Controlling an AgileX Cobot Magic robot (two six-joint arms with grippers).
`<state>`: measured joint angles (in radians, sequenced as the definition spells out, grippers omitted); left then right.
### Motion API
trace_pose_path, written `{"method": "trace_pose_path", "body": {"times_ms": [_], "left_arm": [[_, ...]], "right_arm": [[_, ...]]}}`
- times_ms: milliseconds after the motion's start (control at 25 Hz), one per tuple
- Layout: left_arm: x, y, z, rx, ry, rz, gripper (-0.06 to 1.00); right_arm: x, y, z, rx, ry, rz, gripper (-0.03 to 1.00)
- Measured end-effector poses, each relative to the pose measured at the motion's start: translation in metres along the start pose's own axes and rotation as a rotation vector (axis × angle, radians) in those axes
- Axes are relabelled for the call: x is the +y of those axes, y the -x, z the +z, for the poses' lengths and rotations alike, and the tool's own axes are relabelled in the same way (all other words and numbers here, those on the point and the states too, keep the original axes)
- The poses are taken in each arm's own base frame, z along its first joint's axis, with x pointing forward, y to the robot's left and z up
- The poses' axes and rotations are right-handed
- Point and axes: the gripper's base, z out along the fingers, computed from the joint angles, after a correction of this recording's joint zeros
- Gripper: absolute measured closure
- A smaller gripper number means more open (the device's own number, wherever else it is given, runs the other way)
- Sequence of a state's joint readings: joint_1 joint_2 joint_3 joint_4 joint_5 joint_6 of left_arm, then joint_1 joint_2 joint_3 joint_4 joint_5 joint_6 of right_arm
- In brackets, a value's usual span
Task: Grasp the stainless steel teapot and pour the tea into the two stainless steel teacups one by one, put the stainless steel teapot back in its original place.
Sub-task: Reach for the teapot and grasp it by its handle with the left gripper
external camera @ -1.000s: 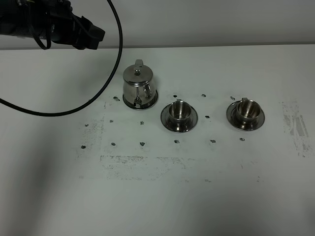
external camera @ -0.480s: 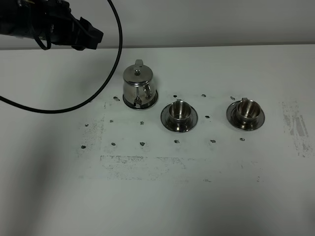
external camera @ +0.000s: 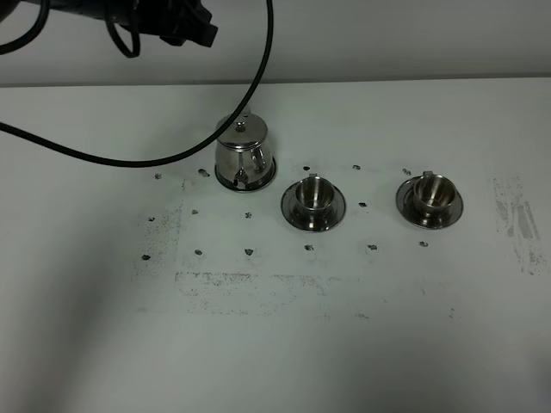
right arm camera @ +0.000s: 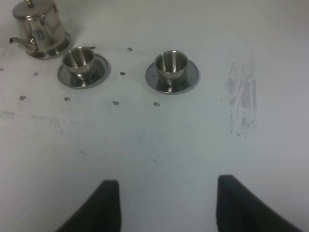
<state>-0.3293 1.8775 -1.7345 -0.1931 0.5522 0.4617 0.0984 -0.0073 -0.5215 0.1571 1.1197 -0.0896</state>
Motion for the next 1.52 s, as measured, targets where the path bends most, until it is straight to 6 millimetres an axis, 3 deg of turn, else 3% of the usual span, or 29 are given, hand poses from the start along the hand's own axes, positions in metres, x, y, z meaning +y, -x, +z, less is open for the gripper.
{"method": "trace_pose_path", "body": {"times_ms": [440, 760, 1160, 1520], "left_arm": [[0.009, 0.019, 0.067, 0.06, -0.01, -0.098, 0.48], [0.0, -0.007, 0.12, 0.183, -0.076, -0.133, 0.48], [-0.005, -0.034, 0.155, 0.259, -0.099, -0.147, 0.48], [-0.007, -0.048, 0.174, 0.275, -0.102, -0.156, 0.48]], "right_arm": [[0.0, 0.0, 0.0, 0.0, 0.0, 0.0, 0.53], [0.0, 0.0, 0.0, 0.0, 0.0, 0.0, 0.53], [0.0, 0.0, 0.0, 0.0, 0.0, 0.0, 0.53], [0.0, 0.0, 0.0, 0.0, 0.0, 0.0, 0.53]]}}
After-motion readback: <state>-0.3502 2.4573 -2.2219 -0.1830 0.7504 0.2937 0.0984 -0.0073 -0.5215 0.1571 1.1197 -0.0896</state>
